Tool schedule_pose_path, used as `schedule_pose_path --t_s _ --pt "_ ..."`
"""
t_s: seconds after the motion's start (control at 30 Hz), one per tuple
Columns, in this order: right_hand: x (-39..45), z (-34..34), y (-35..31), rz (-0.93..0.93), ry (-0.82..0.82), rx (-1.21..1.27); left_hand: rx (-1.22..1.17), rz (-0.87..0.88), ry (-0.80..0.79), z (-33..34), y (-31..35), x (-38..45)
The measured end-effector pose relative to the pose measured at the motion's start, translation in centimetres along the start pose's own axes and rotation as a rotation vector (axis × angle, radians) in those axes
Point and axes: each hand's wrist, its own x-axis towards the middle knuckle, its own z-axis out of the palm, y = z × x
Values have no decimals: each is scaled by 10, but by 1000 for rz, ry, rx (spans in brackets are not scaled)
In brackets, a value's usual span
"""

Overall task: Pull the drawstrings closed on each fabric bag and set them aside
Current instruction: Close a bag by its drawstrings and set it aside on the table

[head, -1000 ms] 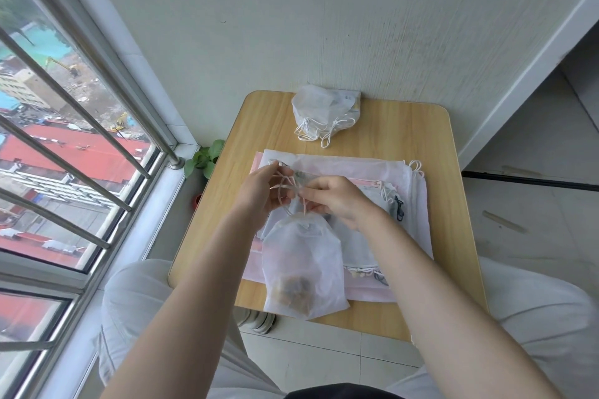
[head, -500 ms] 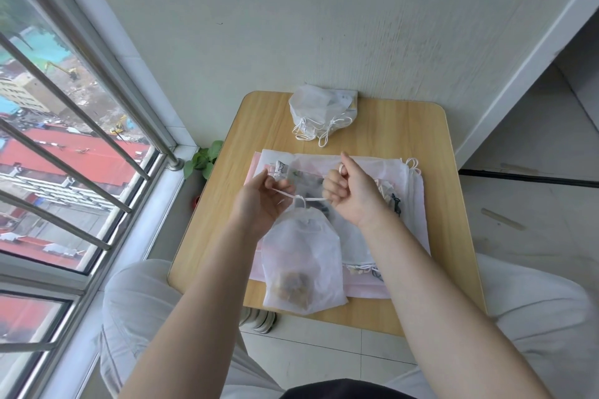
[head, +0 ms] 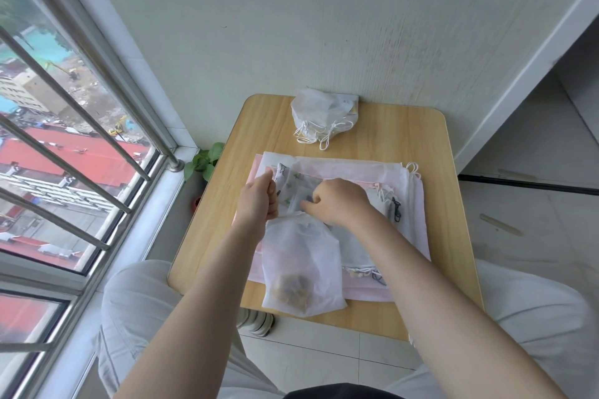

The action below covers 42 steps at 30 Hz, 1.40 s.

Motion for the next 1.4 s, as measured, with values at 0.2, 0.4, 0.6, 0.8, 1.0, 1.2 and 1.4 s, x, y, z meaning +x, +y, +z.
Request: schedule_pose_path --t_s 0.2,0.4,0.6,0.8,1.0,1.2,1.4 --pt "-5 8 -5 58 72 250 293 103 109 9 -6 -7" --pt "-2 20 6 124 151 279 422 205 165 12 -14 -3" --pt "2 10 28 132 32 402 848 332 327 -19 -1 5" --pt "-4 -8 21 -5 -213 324 1271 387 -386 8 6 -8" --pt "-6 -6 22 -11 -106 135 1371 414 -207 19 -10 -10" --pt "-8 2 22 -41 -62 119 1424 387 -185 14 -10 -12" --pt "-1 5 16 -74 106 13 976 133 -323 13 -1 -19"
